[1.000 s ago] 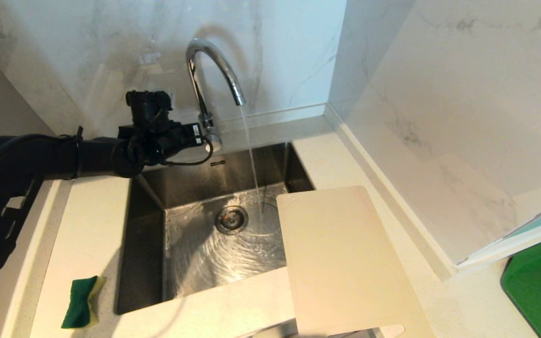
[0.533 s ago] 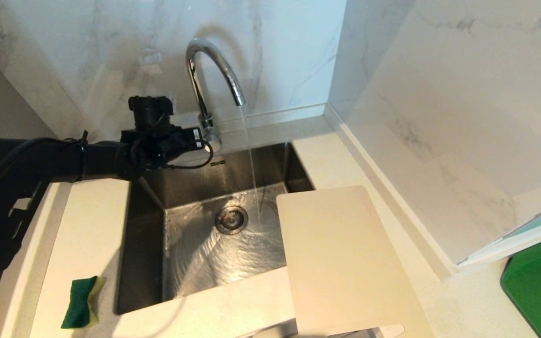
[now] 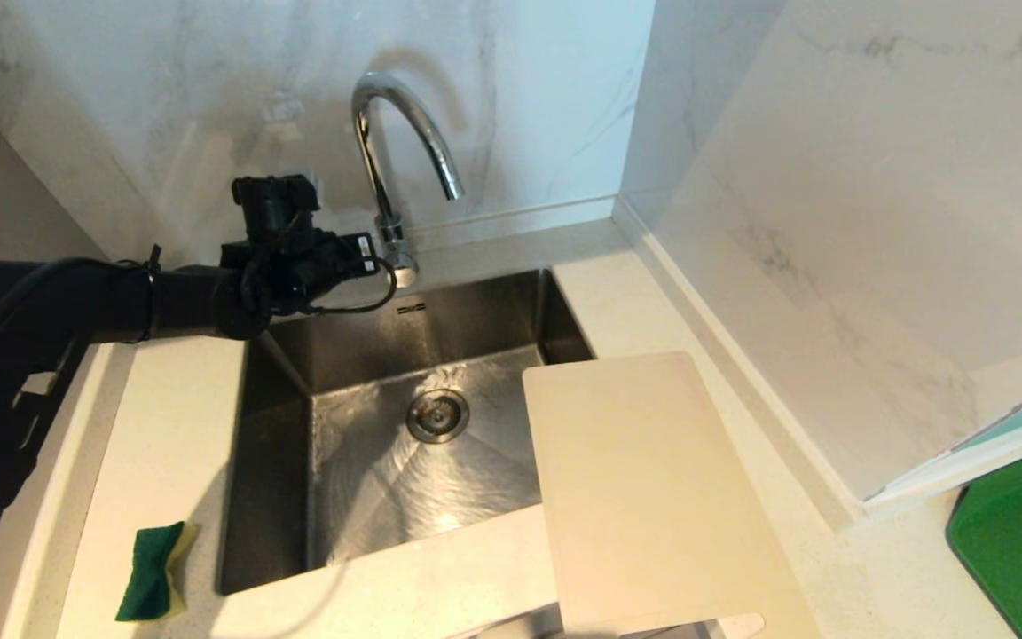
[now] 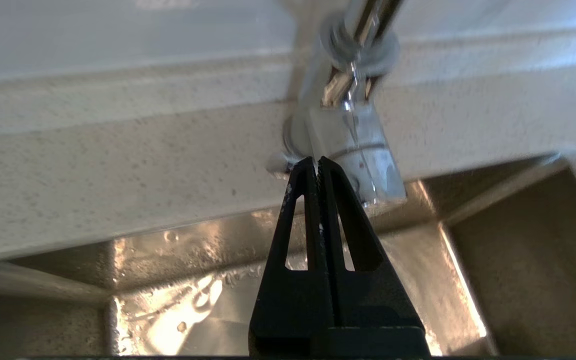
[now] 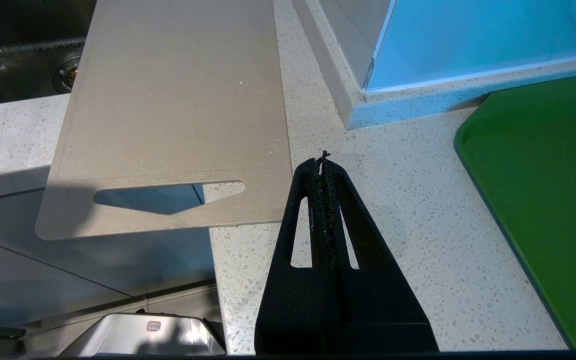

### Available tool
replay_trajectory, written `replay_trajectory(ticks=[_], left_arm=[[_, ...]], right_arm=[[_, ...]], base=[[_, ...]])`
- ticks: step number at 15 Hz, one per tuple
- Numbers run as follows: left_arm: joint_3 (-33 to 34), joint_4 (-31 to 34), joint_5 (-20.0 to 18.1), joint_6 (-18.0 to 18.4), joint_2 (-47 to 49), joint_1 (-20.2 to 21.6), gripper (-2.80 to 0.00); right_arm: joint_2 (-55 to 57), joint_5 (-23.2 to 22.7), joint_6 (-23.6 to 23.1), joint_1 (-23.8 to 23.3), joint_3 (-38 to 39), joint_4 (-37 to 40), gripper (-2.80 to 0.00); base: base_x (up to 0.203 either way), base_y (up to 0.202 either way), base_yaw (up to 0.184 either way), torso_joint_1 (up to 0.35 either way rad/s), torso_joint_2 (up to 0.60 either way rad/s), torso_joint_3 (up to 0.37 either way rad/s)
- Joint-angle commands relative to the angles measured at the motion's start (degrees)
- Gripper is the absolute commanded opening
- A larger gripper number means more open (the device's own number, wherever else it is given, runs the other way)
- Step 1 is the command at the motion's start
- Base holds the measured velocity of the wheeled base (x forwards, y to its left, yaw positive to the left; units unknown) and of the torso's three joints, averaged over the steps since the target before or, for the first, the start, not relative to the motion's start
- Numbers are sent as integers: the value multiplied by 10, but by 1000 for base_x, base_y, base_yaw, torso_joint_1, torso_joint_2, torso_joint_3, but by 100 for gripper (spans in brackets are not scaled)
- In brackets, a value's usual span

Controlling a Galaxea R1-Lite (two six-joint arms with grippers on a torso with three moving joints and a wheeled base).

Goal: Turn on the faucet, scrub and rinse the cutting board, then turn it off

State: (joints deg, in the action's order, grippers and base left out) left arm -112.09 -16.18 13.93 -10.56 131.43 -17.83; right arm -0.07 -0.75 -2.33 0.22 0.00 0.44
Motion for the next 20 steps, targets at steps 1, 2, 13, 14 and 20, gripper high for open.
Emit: replay_trajectory(ticks=[1, 2, 13, 14, 20], left_arm=[[0, 0, 4, -3, -14, -8, -280], [2, 0, 5, -3, -20, -9, -280], [143, 133, 13, -21, -228, -12, -280], [175, 141, 12, -7, -257, -3, -280], [343, 150, -49, 53, -409, 116, -280]], right_arm=[[1, 0, 0, 0, 1, 0, -280], [1, 0, 0, 0, 1, 0, -280], [1, 0, 0, 0, 1, 0, -280], [1, 0, 0, 0, 1, 0, -280], [1, 0, 0, 0, 1, 0, -280]], base=[[0, 0, 0, 0, 0, 0], [0, 0, 0, 0, 0, 0], [0, 0, 0, 0, 0, 0], [0, 0, 0, 0, 0, 0], [0, 0, 0, 0, 0, 0]])
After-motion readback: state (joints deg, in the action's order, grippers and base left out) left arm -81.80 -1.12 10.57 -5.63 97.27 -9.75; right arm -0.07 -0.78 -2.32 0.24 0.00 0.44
